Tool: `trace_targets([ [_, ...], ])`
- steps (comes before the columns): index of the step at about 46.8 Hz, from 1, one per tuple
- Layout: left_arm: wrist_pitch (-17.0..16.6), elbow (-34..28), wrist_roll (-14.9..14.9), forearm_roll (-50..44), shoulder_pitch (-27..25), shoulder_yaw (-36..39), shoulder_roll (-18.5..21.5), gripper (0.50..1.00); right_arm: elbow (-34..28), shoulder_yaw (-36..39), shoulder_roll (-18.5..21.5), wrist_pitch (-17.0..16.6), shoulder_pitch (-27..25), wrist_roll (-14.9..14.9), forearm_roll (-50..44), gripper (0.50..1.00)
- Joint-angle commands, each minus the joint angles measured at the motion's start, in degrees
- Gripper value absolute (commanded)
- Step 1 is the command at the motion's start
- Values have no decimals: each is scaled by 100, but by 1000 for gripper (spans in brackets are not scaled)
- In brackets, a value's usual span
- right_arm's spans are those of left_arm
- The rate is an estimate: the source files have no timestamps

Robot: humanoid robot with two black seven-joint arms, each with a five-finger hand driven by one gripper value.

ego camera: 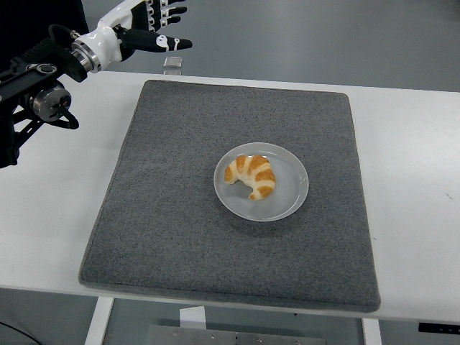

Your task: Place the bread on the plate

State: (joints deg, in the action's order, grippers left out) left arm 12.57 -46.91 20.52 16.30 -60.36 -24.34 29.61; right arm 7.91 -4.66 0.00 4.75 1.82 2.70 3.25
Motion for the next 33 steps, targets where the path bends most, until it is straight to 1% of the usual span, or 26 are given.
trace_targets([
  [1,245,85,-4,-582,182,-106,1,996,0,0,0,0,3,2,0,952],
  [5,640,304,-22,-873,217,-124,1,996,0,0,0,0,3,2,0,952],
  [9,957,664,-30,-1067,217,-115,-43,996,0,9,0,0,3,-6,0,952],
  [14,1195,920,-65,-1409,226,-115,-60,996,0,0,0,0,3,-6,0,952],
  [20,1300,1025,-118,-1840,244,-107,-43,996,0,0,0,0,3,2,0,952],
  [22,1370,1052,-179,-1989,279,-115,-43,996,0,0,0,0,3,2,0,952],
  [26,1485,1070,-390,-2349,349,-107,-52,999,0,-35,0,-9,3,2,0,952],
  [33,1441,1201,-1189,-3000,384,-115,-69,999,18,-18,0,-18,-6,-6,0,954],
])
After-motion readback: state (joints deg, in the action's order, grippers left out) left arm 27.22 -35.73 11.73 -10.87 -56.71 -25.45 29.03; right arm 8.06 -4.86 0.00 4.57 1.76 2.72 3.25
